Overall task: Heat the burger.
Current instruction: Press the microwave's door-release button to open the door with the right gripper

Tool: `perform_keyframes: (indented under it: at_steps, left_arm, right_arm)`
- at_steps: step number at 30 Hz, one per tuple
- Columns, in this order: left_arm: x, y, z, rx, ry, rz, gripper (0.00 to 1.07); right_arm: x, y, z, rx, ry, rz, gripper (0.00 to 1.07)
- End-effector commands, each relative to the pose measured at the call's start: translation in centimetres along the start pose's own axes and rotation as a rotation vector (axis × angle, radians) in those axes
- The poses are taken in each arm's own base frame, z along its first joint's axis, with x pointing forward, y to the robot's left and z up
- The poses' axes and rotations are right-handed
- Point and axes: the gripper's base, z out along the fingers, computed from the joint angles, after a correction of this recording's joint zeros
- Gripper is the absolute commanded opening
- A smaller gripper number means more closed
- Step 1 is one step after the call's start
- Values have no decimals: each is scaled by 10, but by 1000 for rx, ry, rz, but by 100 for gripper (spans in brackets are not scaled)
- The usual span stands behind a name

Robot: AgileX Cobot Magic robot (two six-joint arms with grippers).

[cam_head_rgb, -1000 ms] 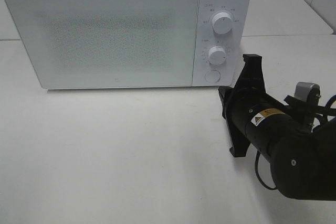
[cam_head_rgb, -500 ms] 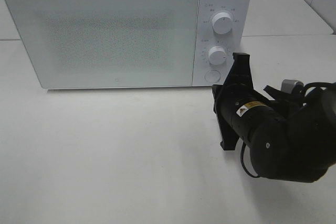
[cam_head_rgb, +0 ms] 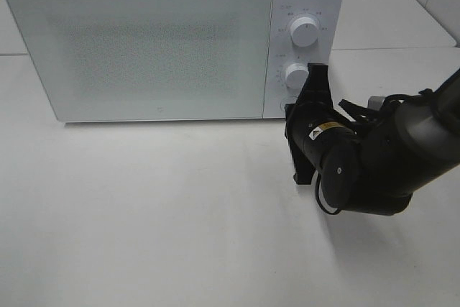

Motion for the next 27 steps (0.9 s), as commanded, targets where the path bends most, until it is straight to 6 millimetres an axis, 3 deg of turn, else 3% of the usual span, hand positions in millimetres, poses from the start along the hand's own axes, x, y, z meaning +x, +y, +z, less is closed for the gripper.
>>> perform_keyframes:
  at_steps: [1,8,16,27]
  left_arm:
    - [0,0,0,-2,-17,-6,100]
    - [0,0,0,-2,-17,-6,100]
    - [0,0,0,-2,-17,-6,100]
    - [0,0,0,-2,-17,-6,100]
  right_arm:
    - [1,1,12,18,17,-4,0]
    - [-3,2,28,30,14,-2,0]
    - [-15,8,35,34,-15,-8,0]
    - [-12,-1,40,38,9,2,0]
